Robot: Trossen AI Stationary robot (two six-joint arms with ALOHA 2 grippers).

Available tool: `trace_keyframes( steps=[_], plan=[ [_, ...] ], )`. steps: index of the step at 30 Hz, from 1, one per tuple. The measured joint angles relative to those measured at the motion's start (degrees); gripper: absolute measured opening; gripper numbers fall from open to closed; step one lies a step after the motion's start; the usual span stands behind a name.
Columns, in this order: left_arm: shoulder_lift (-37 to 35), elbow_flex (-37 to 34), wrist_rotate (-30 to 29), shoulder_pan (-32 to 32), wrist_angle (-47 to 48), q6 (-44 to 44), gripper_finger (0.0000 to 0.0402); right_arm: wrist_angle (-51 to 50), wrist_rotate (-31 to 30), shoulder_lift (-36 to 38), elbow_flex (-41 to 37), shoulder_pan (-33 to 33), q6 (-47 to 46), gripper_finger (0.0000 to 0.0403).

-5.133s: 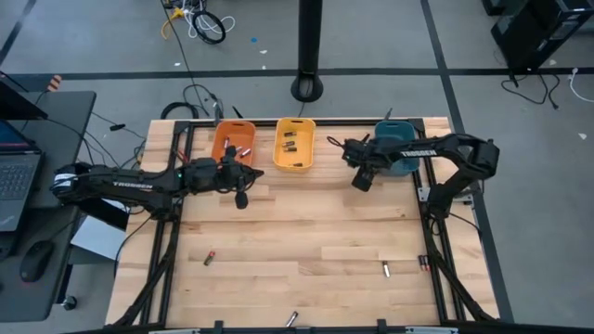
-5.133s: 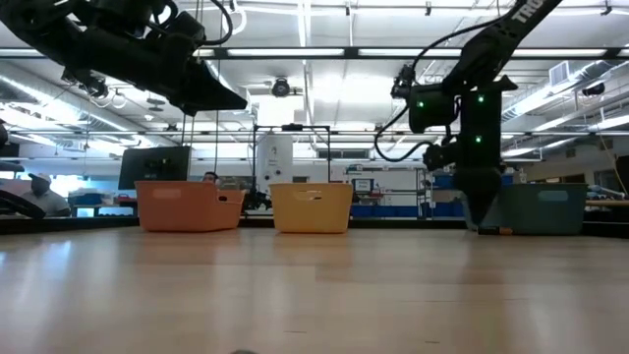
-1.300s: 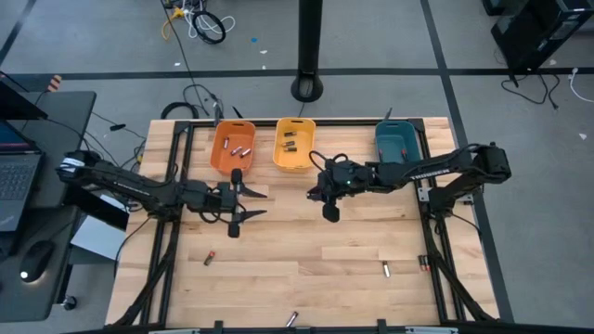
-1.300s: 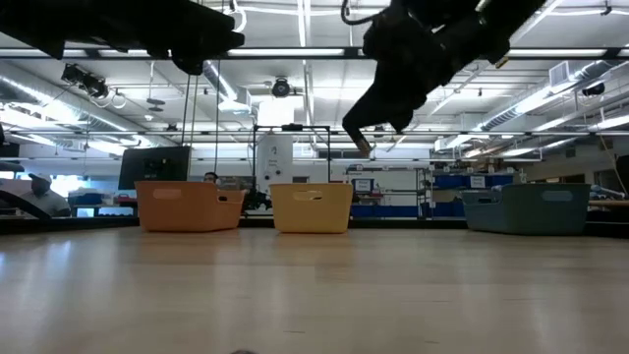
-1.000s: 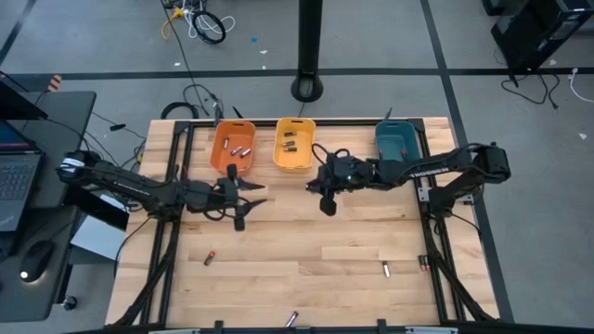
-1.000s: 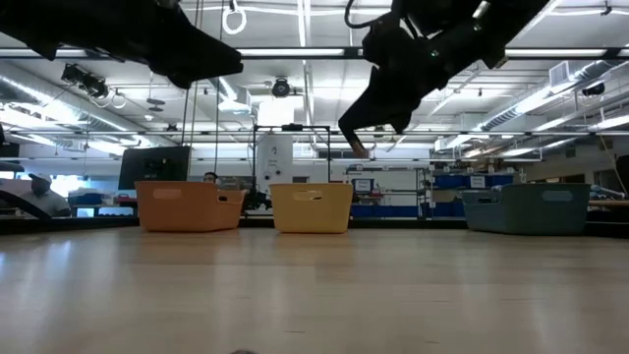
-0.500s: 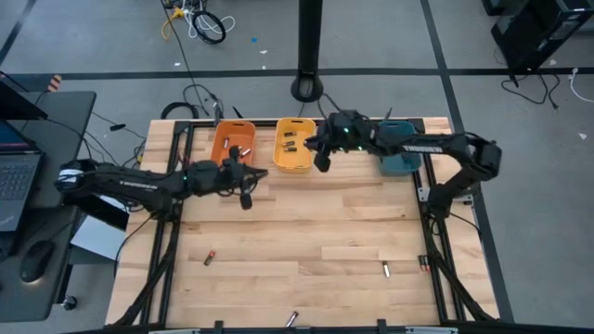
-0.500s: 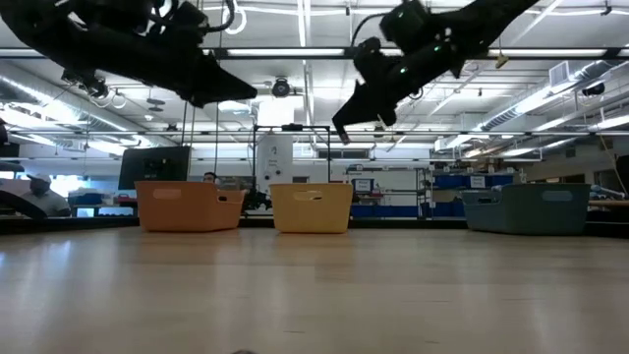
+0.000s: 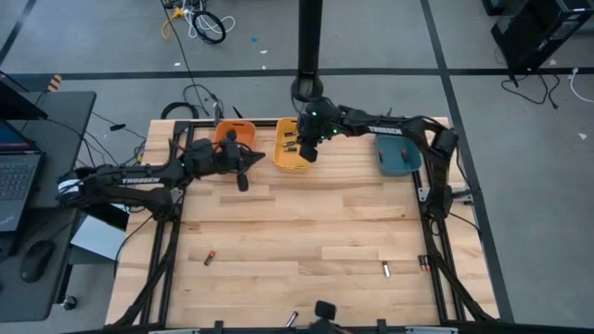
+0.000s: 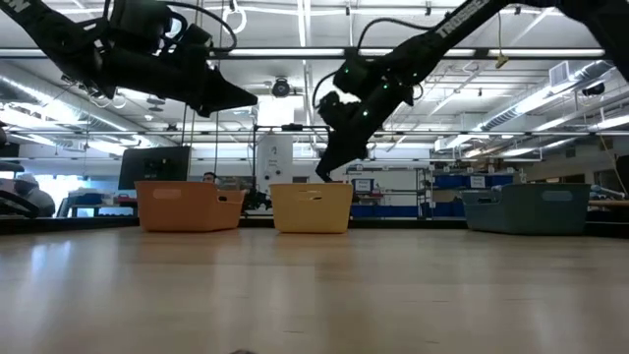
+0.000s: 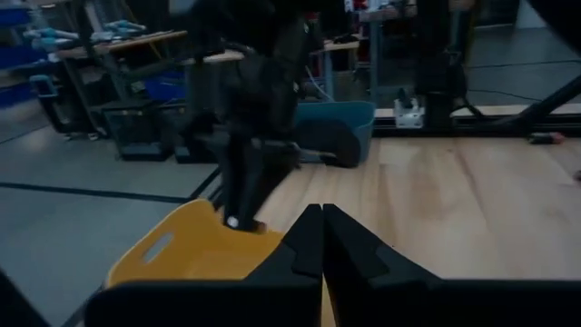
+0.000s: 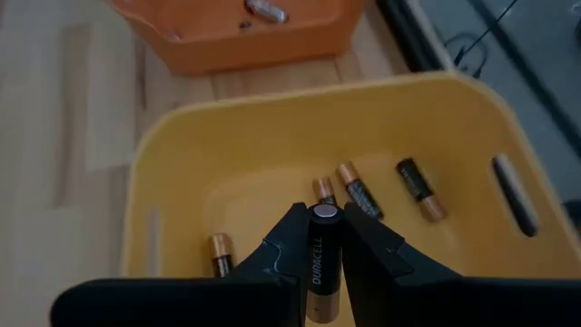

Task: Sort batteries
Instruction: Put the black battery into the yellow bin

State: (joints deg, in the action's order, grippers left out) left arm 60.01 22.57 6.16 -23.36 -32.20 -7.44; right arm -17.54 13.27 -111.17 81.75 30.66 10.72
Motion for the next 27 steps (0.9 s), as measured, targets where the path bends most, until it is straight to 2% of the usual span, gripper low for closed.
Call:
trace_keyframes(
  steps=[4,11,17,27],
  plan=[
    [0.0,0.0,0.15,-2.14,0.98,-0.58,0.0008,-0.92,2.27,-3.92,1.68,0.8,-0.02,0.0056],
    [0.0,-1.39,0.19,-3.86,-0.28,-0.9,0.0008,-2.55,2.7,-7.46,1.84,1.46,-0.24,0.0057],
    [0.0,-2.23,0.17,-4.1,-1.17,0.23,0.0008,-3.09,2.6,-7.79,1.84,1.42,-0.11,0.0063],
    [0.0,-2.23,0.17,-4.08,-1.3,1.61,0.0008,-4.35,1.83,-7.78,1.86,1.46,-0.04,0.0103]
  ],
)
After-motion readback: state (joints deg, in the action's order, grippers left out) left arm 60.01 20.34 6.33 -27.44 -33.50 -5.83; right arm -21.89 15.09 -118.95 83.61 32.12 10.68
